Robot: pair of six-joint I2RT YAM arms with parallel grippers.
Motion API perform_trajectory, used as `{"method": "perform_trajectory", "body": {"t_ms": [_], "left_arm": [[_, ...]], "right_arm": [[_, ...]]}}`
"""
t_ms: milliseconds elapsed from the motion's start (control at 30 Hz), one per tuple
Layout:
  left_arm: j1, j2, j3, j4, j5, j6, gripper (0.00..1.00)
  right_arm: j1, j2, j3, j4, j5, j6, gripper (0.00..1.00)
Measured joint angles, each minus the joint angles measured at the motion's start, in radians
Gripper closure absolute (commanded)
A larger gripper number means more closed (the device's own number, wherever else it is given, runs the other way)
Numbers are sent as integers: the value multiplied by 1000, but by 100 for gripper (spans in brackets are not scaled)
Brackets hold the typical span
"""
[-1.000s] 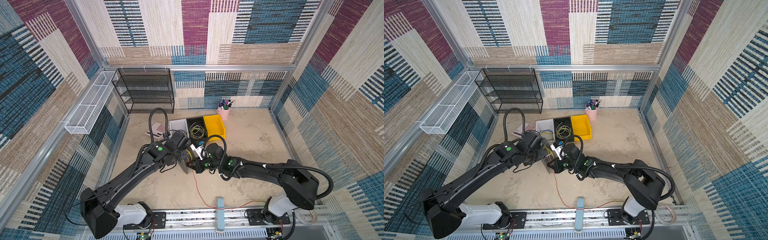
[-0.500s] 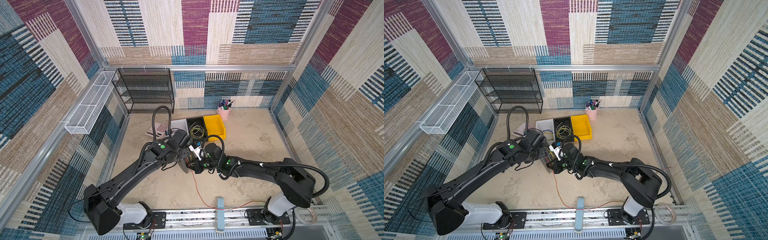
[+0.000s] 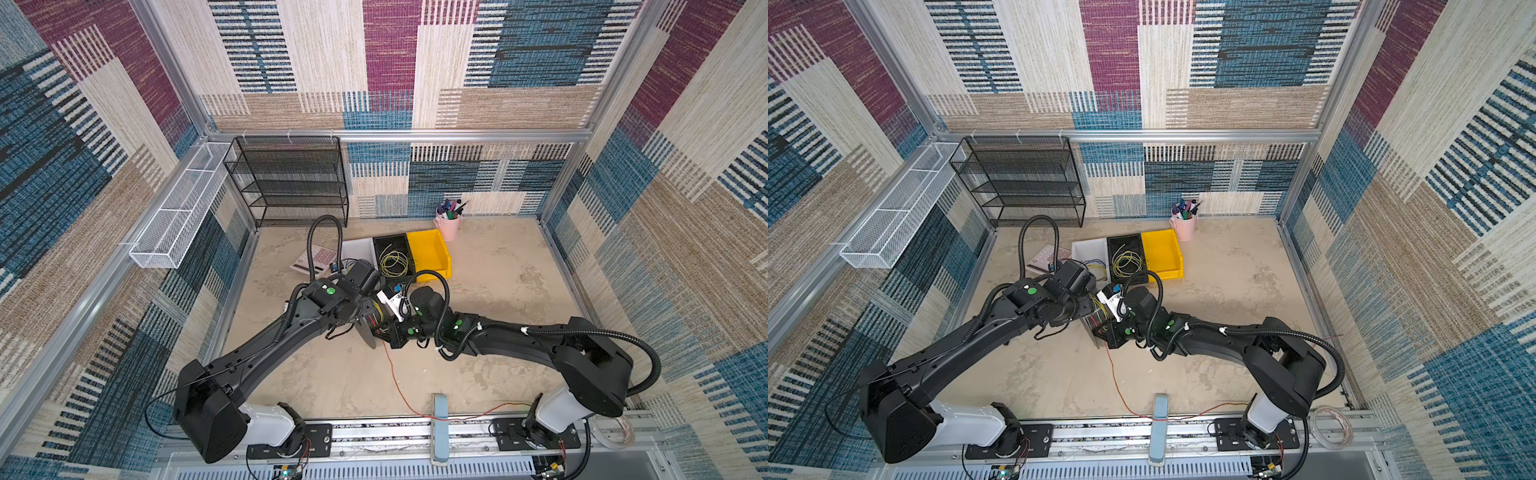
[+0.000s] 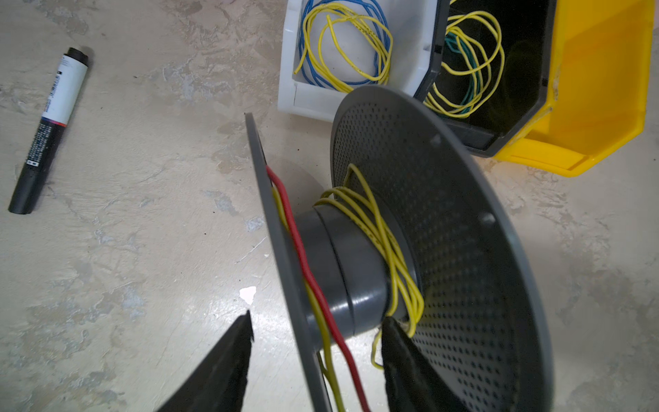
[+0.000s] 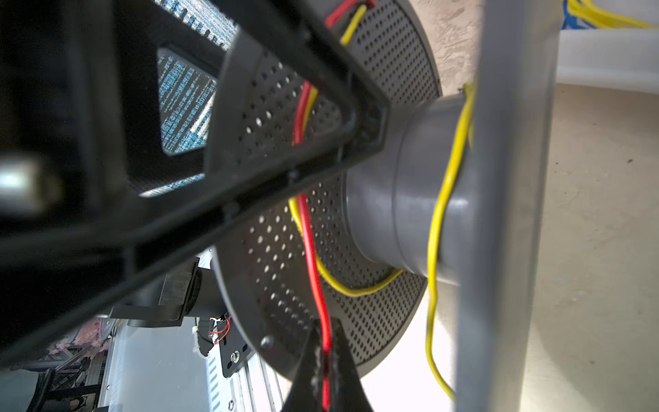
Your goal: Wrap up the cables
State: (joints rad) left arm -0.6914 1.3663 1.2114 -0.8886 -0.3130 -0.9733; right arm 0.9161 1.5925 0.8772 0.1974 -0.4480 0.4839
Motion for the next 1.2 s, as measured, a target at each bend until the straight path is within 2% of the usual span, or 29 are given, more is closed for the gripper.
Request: {"method": "perform_trajectory", "body": {"t_ms": [167,367,800,867,967,1100,1200], "left_arm": [[9,10,-6,17,3,0,47],[15,23,-17,23,5,0,65],[29,22,-30,32,5,0,91],[31,22,-31,27,6,-3,100],[31,19,-32,29,5,0,100],[35,4,-45,27,6,1,100],[47,-18,-52,24,1,2,100]], "right_arm": [[2,13,8,2,-9,-10,100],[7,25,14,6,-16,-14,100],[20,25,24,10,-41,-32,100],[22,26,27,10,-43,-32,100],[23,32,30,14,-53,-32,100],[26,34,34,18,-76,-35,59],[29,11,34,19,-107,-63,47]]}}
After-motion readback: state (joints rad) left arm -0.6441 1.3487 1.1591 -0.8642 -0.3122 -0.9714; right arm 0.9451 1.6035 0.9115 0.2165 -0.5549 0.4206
